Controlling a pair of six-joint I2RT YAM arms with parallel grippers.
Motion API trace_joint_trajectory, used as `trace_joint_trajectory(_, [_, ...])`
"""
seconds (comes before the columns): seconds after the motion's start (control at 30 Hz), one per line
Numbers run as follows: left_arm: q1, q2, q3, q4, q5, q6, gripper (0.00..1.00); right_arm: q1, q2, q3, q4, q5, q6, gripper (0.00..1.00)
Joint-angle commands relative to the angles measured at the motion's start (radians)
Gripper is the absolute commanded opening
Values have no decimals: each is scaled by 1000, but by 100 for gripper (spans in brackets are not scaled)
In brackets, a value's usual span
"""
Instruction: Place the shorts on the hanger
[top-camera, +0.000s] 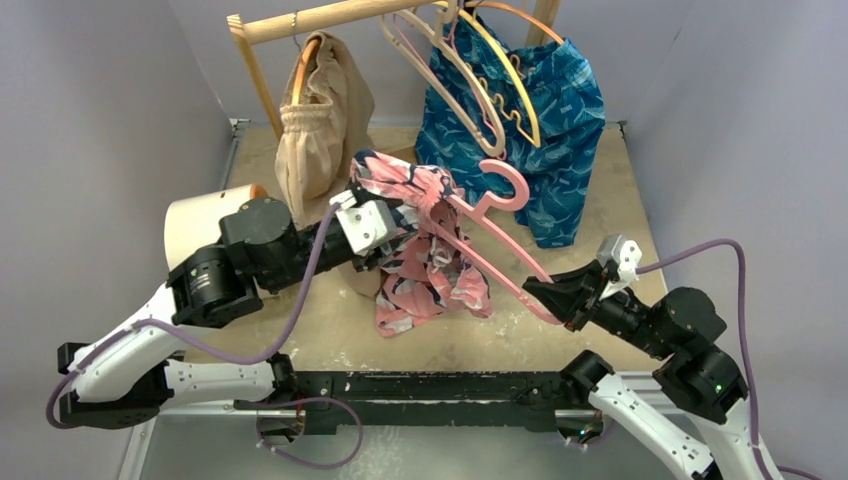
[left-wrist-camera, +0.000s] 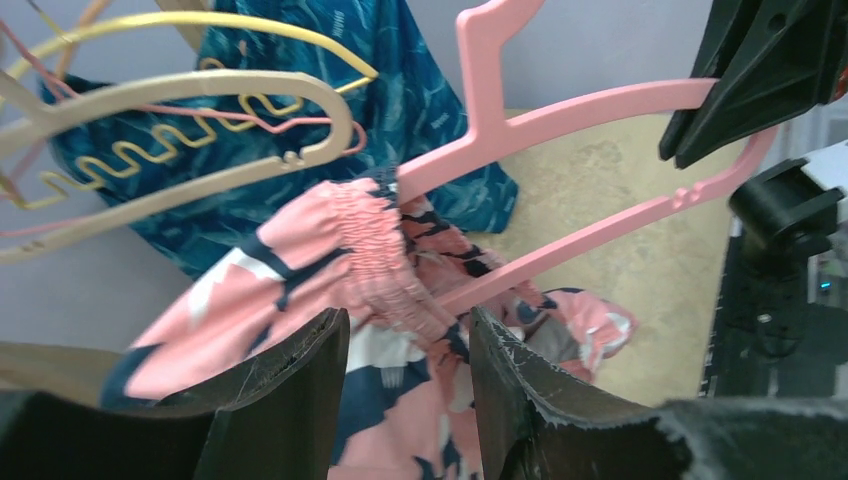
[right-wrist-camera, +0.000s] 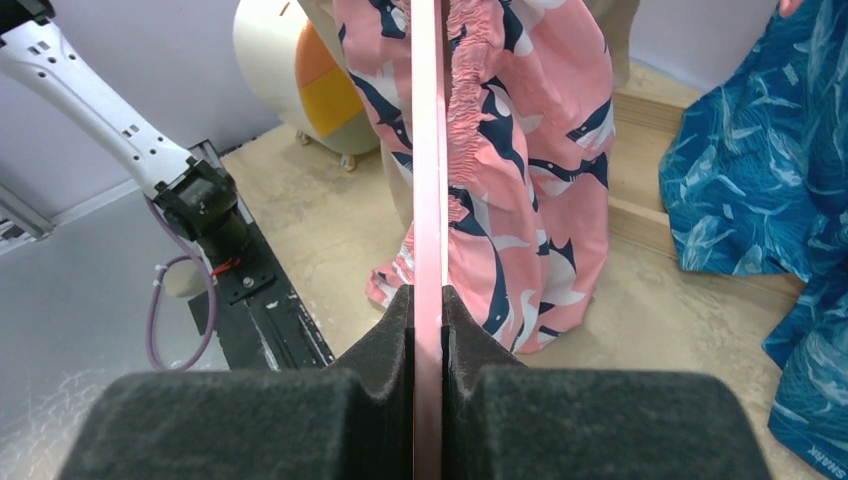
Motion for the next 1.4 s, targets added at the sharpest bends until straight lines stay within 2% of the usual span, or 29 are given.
trace_joint_trajectory(0.0, [1,-15,77,-79,-38,239,47,3,-17,18,195,-104,-54,0])
trace_joint_trajectory(0.13, [0,-8,134,-172,-62,339,49,3,-15,18,211,-185,-87,0])
trace_joint_trajectory(0.33, [0,-30,196,-240,-45,369,50,3,7,22,207,-262,-149,0])
trace_joint_trajectory(0.5, [0,-21,233,-284,-15,388,51,3,47,52,156,-226,-219,0])
trace_joint_trajectory(0.8, [0,-6,278,-343,46,401,54,3,56,25,174,-213,-242,0])
trace_joint_trajectory(0.97, [0,60,342,-498,24,407,53,3,33,20,168,-241,-277,0])
trace_joint_trajectory(1.2, [0,131,398,-564,-1,416,52,3,98,38,111,-345,-367,0])
trace_joint_trajectory(1.37, [1,167,427,-593,85,425,46,4,124,52,131,-348,-384,0])
